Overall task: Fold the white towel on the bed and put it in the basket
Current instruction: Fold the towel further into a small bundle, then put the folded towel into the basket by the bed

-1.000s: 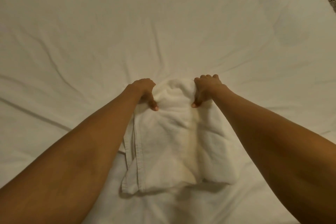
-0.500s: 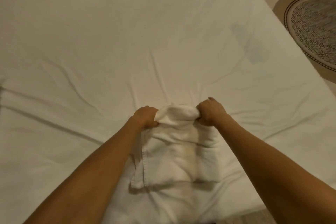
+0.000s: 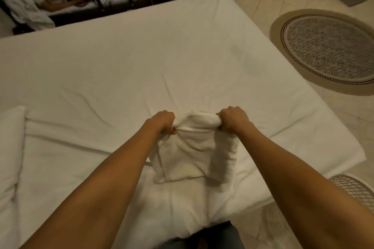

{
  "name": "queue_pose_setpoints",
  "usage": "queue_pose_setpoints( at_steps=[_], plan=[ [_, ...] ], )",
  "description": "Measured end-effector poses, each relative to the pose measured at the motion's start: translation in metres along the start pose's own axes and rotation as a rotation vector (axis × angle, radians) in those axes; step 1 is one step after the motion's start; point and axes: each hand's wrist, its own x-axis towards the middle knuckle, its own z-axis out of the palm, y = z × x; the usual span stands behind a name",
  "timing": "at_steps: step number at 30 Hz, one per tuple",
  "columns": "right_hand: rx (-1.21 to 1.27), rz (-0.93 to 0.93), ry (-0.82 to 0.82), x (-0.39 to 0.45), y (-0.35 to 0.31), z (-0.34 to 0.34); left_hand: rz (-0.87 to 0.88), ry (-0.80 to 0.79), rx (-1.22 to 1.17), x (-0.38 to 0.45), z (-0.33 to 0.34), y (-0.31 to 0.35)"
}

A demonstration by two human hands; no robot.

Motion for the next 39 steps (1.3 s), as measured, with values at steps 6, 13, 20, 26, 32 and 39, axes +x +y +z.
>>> queue_pose_setpoints(
  at_steps=[6, 13, 20, 26, 32, 39],
  plan=[
    [0.246, 0.203, -0.075, -0.026, 0.023, -0.041, 0.035, 0.07, -0.023, -0.028, -0.055, 0.021],
    [0.433, 0.314, -0.072, -0.064, 0.07, -0.081, 0.138, 0.094, -0.003, -0.038, -0.108, 0.071],
    [0.457, 0.432, -0.031, -0.119, 0.148, -0.077, 0.223, 0.111, 0.098, -0.029, -0.127, 0.171],
    [0.488, 0.528, 0.002, -0.178, 0.22, -0.055, 0.289, 0.119, 0.18, -0.018, -0.121, 0.273],
    [0.522, 0.642, 0.039, -0.248, 0.299, -0.028, 0.384, 0.139, 0.246, -0.012, -0.108, 0.389],
    [0.533, 0.828, 0.052, -0.333, 0.373, 0.006, 0.516, 0.162, 0.319, -0.013, -0.081, 0.518]
  ],
)
